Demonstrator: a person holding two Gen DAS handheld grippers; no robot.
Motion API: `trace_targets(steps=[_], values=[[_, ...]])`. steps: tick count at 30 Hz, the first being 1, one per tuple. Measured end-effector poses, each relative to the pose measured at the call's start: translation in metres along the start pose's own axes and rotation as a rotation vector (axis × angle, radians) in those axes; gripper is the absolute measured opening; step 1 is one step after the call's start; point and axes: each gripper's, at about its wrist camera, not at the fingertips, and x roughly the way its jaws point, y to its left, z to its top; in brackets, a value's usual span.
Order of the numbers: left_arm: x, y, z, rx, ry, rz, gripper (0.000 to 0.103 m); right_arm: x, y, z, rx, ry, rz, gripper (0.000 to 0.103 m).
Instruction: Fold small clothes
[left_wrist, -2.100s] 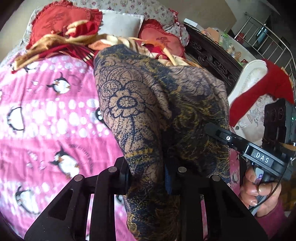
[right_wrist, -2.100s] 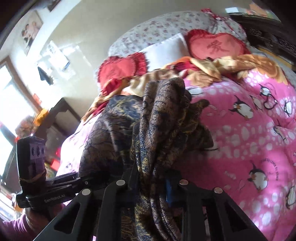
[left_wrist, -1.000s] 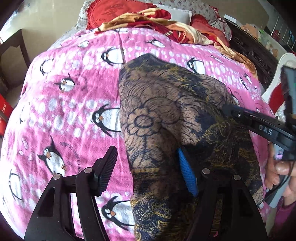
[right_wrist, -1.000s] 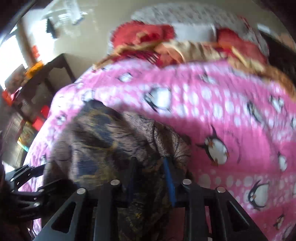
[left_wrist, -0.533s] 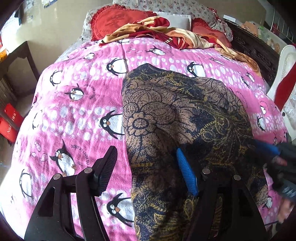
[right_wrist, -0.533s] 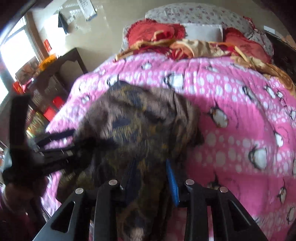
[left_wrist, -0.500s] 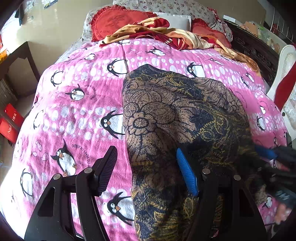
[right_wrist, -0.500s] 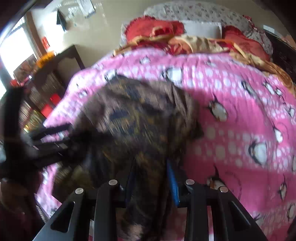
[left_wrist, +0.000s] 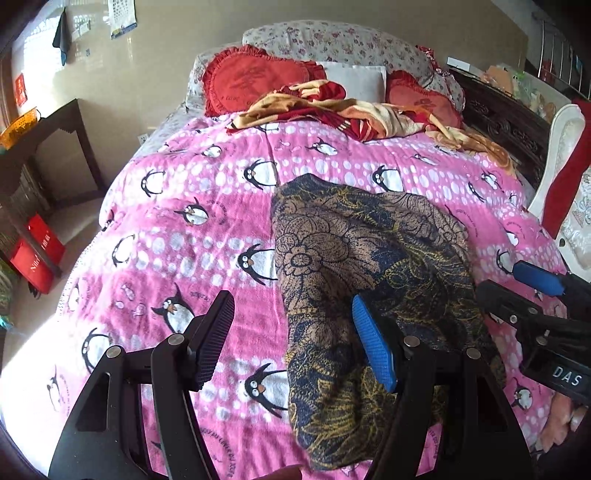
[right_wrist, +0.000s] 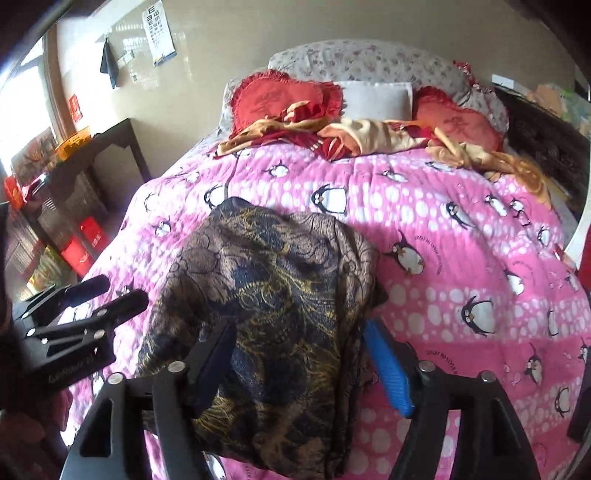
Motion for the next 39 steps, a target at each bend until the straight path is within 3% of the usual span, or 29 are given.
trace_targets(steps=[15,39], values=[[-0.026,0.010,-0.003,-0.035,-0.052,0.005,0.067,-0.003,0.016,0.003,0.019,0.010,-0.034,0.079],[-0.017,0.014,-0.005,-0.047,-0.029,0.004,0.067,0.007,0.019,-0.002,0.011,0.047,-0.038,0.080]])
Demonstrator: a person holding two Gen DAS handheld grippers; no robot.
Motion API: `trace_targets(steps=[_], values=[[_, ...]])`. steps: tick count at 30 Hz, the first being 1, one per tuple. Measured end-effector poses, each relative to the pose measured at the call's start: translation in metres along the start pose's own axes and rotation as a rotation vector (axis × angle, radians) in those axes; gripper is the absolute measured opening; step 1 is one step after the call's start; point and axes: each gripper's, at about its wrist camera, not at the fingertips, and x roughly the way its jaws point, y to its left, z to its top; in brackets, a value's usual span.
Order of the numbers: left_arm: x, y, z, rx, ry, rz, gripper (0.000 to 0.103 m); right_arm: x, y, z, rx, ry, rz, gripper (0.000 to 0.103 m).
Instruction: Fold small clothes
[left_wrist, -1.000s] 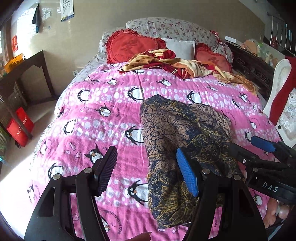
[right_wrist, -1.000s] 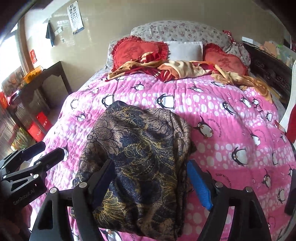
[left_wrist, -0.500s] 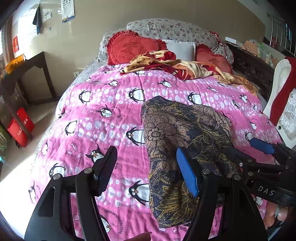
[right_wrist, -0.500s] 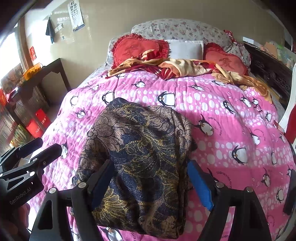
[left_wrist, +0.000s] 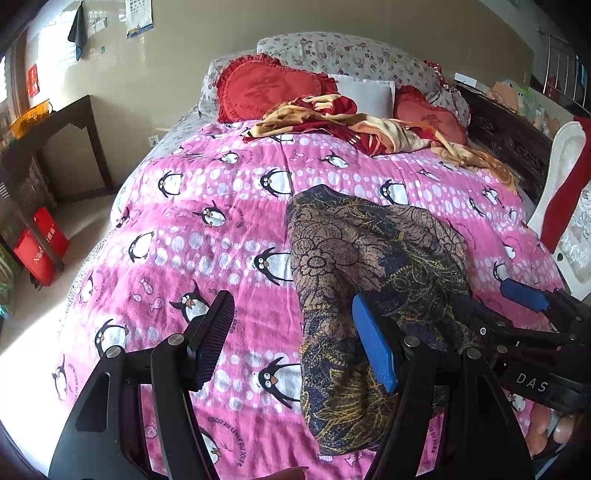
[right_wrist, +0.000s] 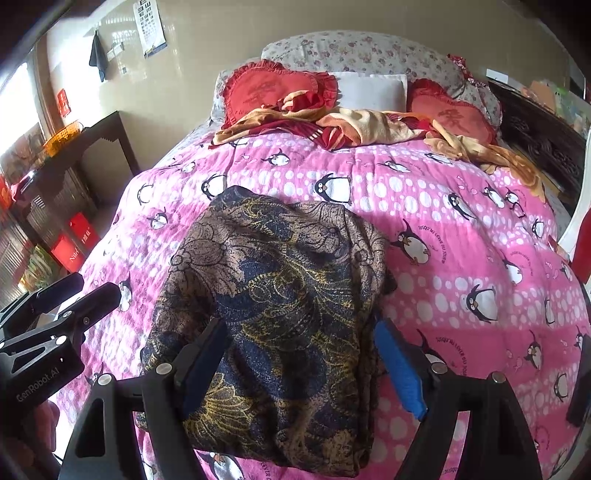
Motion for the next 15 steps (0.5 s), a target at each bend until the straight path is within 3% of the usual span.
trace_targets(steps=[15], values=[[0.0065,0.0005,-0.0014,-0.003,0.008,-0.002,0.067,0.0090,-0.0003,-0.0016,0.006,0.027,0.006,0.080]])
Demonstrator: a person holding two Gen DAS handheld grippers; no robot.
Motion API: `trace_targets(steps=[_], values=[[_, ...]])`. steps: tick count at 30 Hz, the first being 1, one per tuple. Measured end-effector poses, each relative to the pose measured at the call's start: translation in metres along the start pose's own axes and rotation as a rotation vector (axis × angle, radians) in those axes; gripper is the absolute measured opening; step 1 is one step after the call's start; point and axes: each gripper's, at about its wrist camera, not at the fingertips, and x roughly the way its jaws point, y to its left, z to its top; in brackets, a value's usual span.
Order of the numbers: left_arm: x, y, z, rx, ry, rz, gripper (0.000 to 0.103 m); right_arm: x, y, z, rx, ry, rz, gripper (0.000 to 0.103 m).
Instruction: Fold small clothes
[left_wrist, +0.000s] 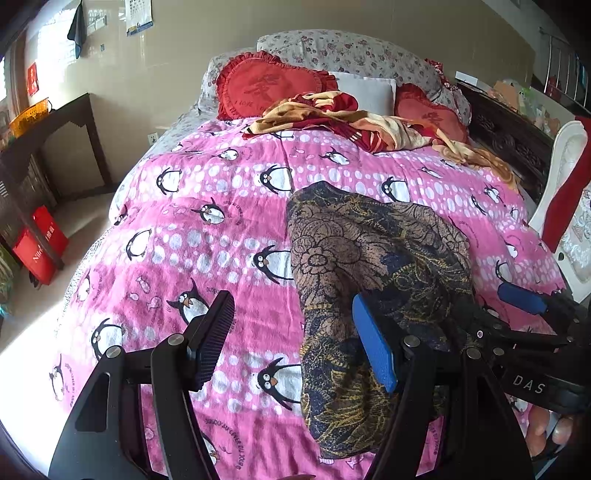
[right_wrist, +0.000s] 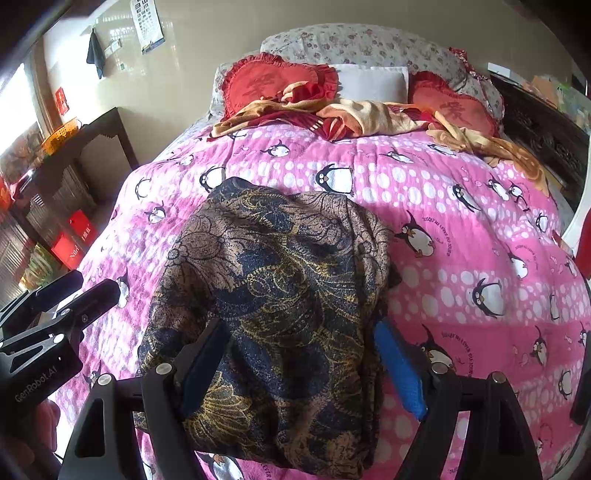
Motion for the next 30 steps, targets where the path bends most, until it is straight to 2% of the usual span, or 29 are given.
trace_targets(steps=[19,25,28,30], values=[[0.014,0.001,-0.002,0.004,0.025,0.006,0.067,0.013,0.001,-0.001,0.000,0.033,0.005,0.080],[0.015,0.001,-0.002,0.017,0.003,0.008,0.067,0.020,-0.002,-0.002,0.003,0.049,0.009,0.080],[0.022,0.007,0.001,0.003,0.015,0.006,0.067,0.024,-0.008,-0.001,-0.002,0.052,0.011,0.080],[0.029,0.018,0.005,-0.021,0.036,0.014,0.067,0.025,-0.026,0.002,0.003,0.037,-0.005,0.080]])
